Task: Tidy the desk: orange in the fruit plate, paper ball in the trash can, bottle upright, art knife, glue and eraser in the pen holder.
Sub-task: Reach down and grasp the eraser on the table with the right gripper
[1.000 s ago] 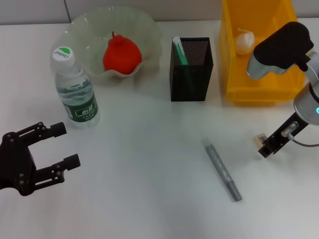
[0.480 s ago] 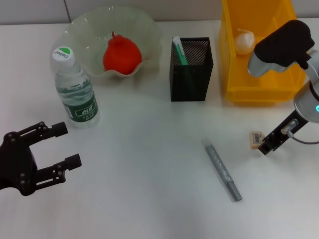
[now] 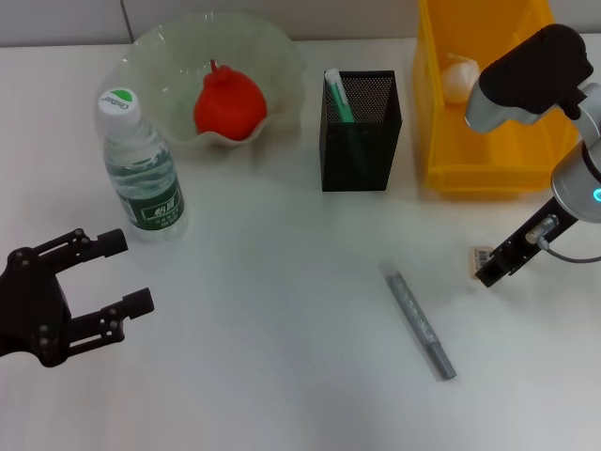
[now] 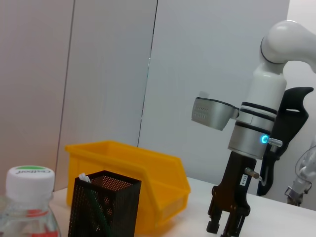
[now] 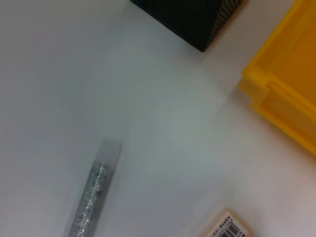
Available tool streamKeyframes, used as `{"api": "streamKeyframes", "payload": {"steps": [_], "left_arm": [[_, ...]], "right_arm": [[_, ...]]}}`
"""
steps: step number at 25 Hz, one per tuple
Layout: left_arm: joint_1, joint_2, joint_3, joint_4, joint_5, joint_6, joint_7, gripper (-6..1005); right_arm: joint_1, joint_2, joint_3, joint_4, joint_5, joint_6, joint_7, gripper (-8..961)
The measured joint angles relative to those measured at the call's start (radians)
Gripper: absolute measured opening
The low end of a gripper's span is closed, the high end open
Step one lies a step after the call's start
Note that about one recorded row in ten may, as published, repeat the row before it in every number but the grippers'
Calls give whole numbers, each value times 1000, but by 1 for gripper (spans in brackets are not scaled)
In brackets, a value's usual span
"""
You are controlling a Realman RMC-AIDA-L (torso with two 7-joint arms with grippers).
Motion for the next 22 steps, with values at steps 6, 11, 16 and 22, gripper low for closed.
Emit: {"api": "streamKeyframes", "payload": {"steps": [6, 11, 16, 22], "left_arm": [[0, 0, 2, 0, 0, -7, 5, 769], [0, -1, 4, 0, 0, -13, 8, 769], [0, -2, 2, 0, 0, -13, 10, 769], [0, -2, 2, 0, 0, -13, 11, 769]], "right_arm": [[4, 2, 0, -5, 1, 5, 4, 501], [12, 4, -2, 4, 2, 27, 8, 678], [31, 5, -13, 45, 3, 38, 17, 652], [43, 5, -14, 72, 3, 43, 17, 605]]}}
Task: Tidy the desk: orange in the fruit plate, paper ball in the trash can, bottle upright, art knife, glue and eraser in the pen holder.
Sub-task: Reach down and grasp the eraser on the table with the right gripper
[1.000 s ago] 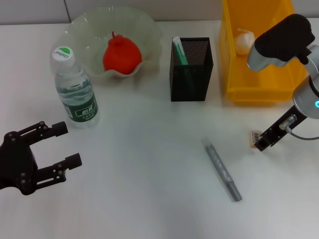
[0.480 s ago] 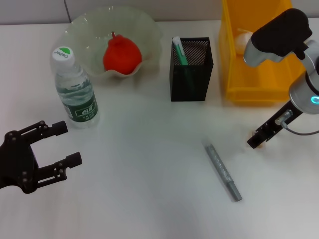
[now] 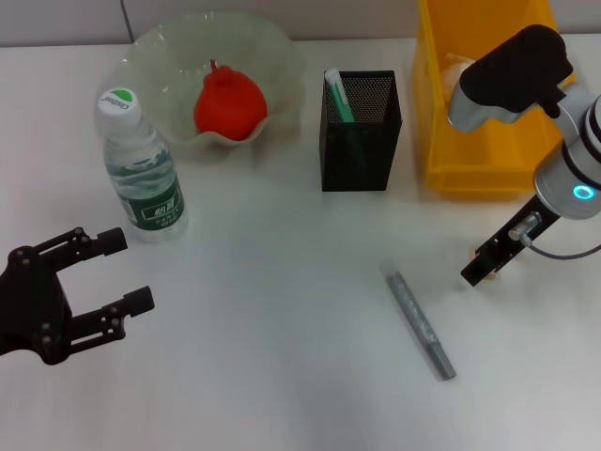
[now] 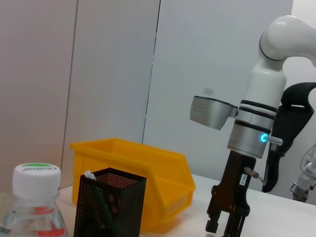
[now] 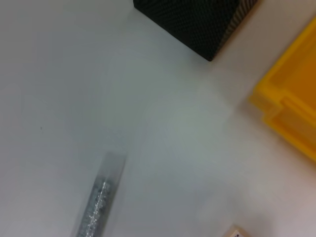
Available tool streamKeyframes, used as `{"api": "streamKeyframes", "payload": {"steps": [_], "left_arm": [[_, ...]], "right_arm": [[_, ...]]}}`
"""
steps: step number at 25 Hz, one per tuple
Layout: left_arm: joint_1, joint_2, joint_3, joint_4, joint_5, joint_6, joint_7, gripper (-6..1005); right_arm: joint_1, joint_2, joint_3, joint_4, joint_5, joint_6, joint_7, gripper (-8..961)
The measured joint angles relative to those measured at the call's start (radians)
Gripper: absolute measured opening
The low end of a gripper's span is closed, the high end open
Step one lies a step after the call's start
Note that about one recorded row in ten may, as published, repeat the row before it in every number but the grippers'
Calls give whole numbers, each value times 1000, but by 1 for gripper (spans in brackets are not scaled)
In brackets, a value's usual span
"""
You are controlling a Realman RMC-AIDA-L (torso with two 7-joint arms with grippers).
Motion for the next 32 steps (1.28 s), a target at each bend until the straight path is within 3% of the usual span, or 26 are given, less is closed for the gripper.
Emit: {"api": "streamKeyframes", "payload": {"steps": [13, 22, 28, 32], "left_arm": [[0, 0, 3, 0, 0, 0, 0, 769], [1, 0, 2, 0, 0, 0, 0, 769], [5, 0, -1, 0, 0, 0, 0, 769], [5, 0, -1, 0, 0, 0, 0, 769]], "right_arm": [[0, 0, 0, 14, 0, 19, 0, 503], [-33, 0, 9, -175, 0, -81, 10, 401], [-35, 0, 9, -227, 0, -108, 14, 331], [-22, -3, 12, -188, -12, -106, 22, 364]]}}
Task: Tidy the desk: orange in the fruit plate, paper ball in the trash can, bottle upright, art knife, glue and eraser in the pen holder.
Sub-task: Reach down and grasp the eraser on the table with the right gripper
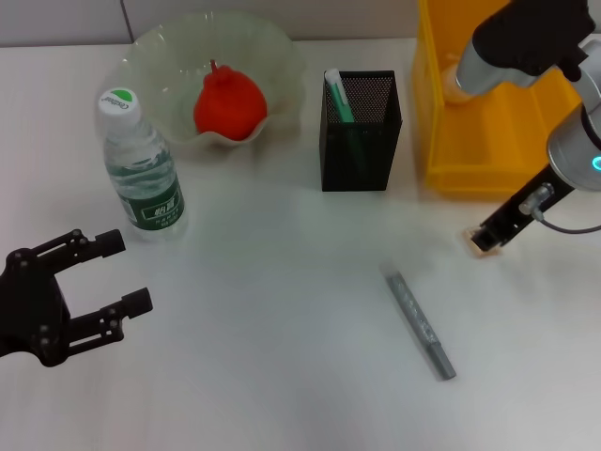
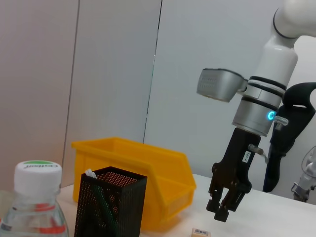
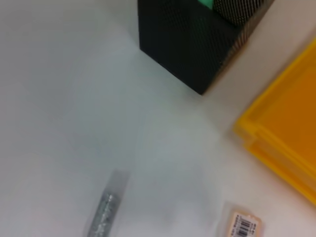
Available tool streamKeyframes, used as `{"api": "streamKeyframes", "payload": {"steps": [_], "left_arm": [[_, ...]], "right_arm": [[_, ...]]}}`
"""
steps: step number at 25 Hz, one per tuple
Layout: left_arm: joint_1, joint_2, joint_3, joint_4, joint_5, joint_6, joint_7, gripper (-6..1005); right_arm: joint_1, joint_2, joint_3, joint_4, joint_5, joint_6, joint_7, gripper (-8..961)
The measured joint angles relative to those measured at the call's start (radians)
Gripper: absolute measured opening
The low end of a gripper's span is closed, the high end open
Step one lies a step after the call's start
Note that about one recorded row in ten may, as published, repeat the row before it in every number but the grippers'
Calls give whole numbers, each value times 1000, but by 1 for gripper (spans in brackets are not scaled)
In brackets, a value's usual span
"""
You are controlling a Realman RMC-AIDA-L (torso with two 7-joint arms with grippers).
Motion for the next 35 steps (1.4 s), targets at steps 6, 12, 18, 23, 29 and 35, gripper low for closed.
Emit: {"api": "streamKeyframes", "payload": {"steps": [6, 12, 18, 23, 29, 35], "left_arm": [[0, 0, 1, 0, 0, 0, 0, 769], [1, 0, 3, 0, 0, 0, 0, 768], [-1, -2, 5, 0, 0, 0, 0, 768], [0, -2, 5, 0, 0, -1, 0, 768], [4, -2, 5, -2, 0, -4, 1, 768], [6, -2, 3, -3, 0, -5, 2, 768]], "right_arm": [[-2, 0, 23, 43, -1, 39, 9, 412], [11, 0, 29, 119, 2, 92, 19, 461], [47, 2, 30, 218, 7, 151, 22, 677], [69, 2, 30, 265, 8, 173, 22, 659], [84, 2, 27, 292, 9, 178, 22, 638], [98, 0, 40, 324, 5, 176, 22, 616]]}}
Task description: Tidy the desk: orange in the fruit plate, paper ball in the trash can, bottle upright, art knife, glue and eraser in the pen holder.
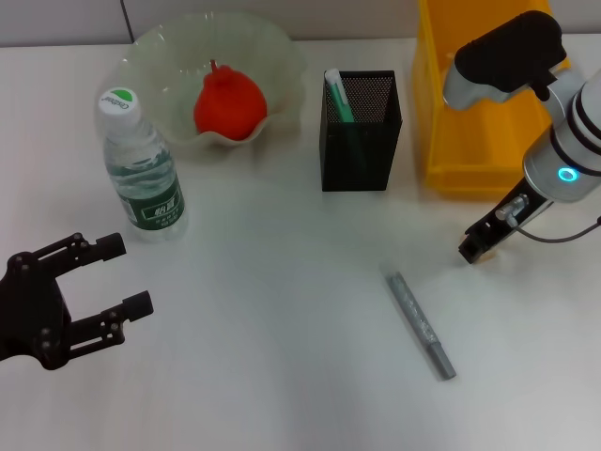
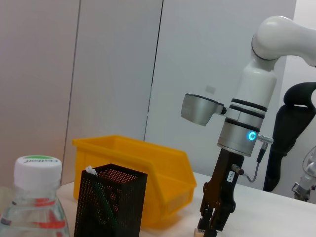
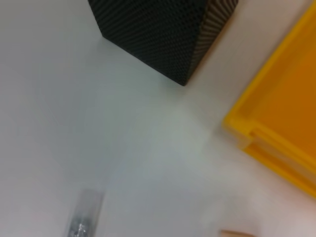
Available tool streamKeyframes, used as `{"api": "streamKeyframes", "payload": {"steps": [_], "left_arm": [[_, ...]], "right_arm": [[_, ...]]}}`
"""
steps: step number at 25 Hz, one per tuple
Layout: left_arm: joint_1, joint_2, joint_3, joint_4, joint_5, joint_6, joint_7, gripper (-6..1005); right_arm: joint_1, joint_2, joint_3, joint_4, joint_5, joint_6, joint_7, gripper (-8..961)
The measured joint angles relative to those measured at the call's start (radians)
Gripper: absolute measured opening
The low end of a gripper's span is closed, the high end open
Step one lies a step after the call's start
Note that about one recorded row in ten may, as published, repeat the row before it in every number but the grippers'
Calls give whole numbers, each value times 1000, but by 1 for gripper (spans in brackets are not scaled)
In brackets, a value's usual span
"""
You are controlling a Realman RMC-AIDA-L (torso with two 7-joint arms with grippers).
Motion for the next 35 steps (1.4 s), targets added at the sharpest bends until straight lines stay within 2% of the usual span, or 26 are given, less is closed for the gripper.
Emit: {"api": "streamKeyframes", "payload": {"steps": [7, 12, 13, 14, 15, 17, 18, 19, 20, 23, 25, 27, 28, 29, 35], "left_arm": [[0, 0, 0, 0, 0, 0, 0, 768], [0, 0, 0, 0, 0, 0, 0, 768], [0, 0, 1, 0, 0, 0, 0, 768], [0, 0, 1, 0, 0, 0, 0, 768], [0, 0, 1, 0, 0, 0, 0, 768], [0, 0, -1, 0, 0, 0, 0, 768], [0, 0, -2, 0, 0, 0, 0, 768], [0, 0, -3, 0, 0, 0, 0, 768], [1, 0, -4, 0, 0, 0, 0, 768], [1, 0, -5, 0, 0, 0, 2, 768], [0, 0, -5, 0, 0, 0, 6, 768], [-1, 0, -5, 0, 0, 0, 7, 768], [-2, 0, -5, 0, 0, 0, 9, 768], [-2, 0, -5, 0, 0, 0, 9, 768], [-5, 0, -5, 0, 0, 0, 8, 769]], "right_arm": [[-3, -1, 9, -4, -4, 1, 0, 424], [-22, -1, 10, -119, 1, -52, -3, 244], [-35, 0, 11, -202, 3, -97, -3, 244], [-35, 0, 11, -202, 3, -97, -3, 244], [-47, 2, 11, -306, 10, -146, -1, 244], [-51, 2, 11, -351, 16, -169, 0, 244], [-59, 2, 11, -455, 35, -209, 0, 244], [-59, 2, 11, -455, 35, -209, 0, 244], [-63, 2, 11, -541, 44, -225, 3, 244], [-70, 1, 11, -628, 41, -199, 2, 244], [-73, 1, 11, -644, 39, -171, -1, 245], [-81, 1, 6, -650, 36, -104, -9, 245], [-89, 2, 0, -630, 36, -29, -22, 245], [-89, 2, 0, -630, 36, -29, -22, 245], [-87, 2, -52, -479, 43, 181, -41, 245]]}}
